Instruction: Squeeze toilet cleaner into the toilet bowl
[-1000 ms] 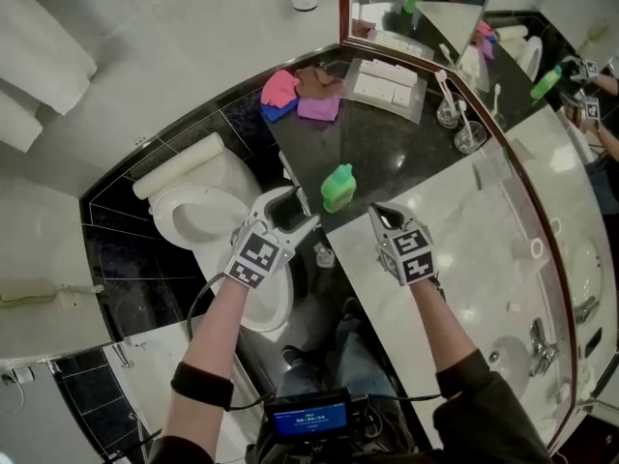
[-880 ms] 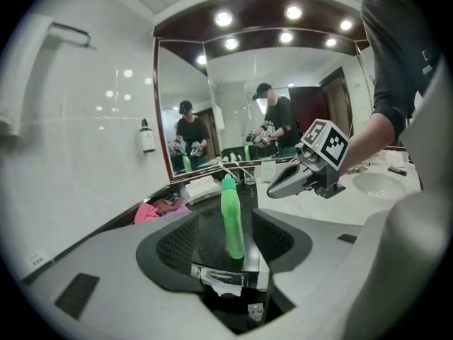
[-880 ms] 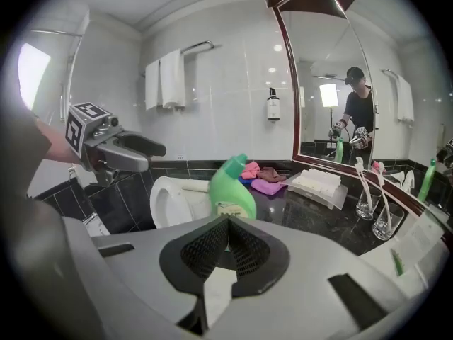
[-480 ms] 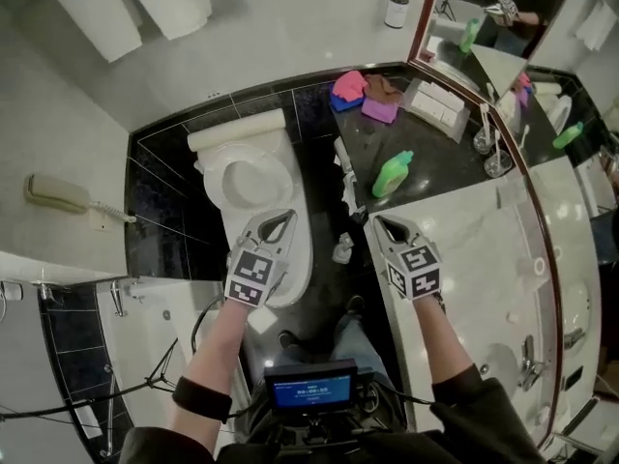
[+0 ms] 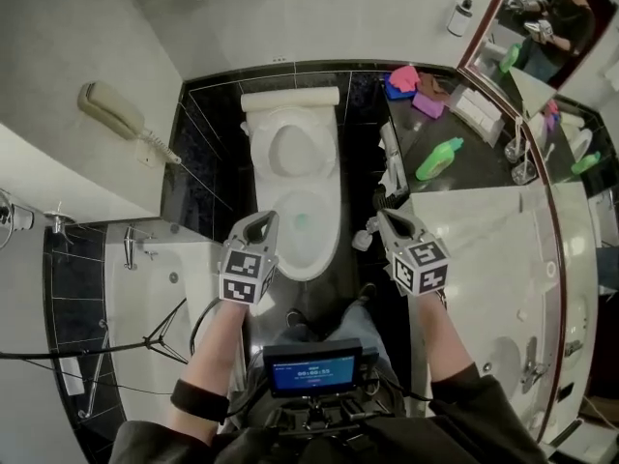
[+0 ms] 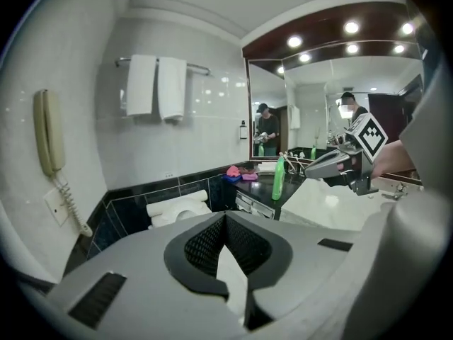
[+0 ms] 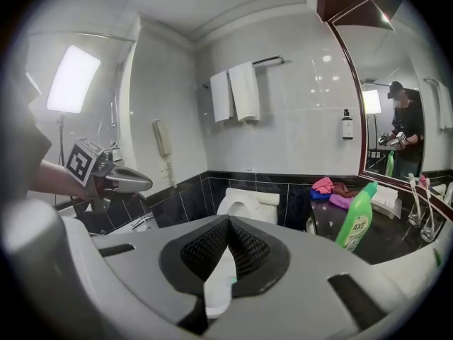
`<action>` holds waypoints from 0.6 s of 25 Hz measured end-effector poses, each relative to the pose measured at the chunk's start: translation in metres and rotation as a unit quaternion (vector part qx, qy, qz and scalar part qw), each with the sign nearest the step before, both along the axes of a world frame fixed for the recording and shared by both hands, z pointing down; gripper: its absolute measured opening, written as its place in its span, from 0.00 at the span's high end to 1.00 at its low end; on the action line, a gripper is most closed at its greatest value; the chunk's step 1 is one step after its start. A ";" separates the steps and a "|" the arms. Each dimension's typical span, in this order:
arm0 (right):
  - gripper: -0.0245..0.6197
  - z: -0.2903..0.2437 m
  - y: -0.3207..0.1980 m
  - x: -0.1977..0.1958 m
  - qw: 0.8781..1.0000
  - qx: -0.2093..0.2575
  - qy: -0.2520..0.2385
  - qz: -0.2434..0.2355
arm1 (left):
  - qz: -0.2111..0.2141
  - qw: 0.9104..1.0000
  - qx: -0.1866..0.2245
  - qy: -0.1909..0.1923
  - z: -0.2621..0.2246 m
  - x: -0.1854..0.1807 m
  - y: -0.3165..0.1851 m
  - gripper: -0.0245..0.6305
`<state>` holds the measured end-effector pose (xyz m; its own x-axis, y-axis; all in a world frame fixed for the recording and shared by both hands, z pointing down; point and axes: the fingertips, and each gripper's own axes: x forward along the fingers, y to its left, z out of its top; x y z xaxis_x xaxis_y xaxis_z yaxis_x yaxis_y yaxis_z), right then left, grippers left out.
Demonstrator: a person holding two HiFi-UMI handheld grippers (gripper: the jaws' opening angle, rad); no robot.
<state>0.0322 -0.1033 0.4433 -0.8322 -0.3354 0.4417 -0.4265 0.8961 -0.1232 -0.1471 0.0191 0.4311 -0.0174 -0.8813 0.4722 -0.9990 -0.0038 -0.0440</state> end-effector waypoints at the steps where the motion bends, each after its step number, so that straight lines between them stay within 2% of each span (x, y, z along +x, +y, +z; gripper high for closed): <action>1: 0.96 0.001 0.011 -0.005 1.000 -0.002 0.002 -0.002 | -0.005 1.000 0.000 0.003 0.001 -0.007 0.012 0.96; 8: 0.96 0.004 0.054 -0.025 1.000 -0.001 0.020 -0.008 | -0.045 0.999 -0.008 0.026 0.001 -0.035 0.071 0.96; 15: 0.96 0.007 0.057 -0.029 1.000 -0.007 0.020 -0.017 | -0.086 0.996 -0.018 0.023 0.013 -0.051 0.085 0.96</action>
<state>0.0030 -0.0463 0.4500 -0.8245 -0.3004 0.4795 -0.4000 0.9088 -0.1183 -0.1985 0.1042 0.4445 -0.1450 -0.8495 0.5073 -0.9859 0.1672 -0.0019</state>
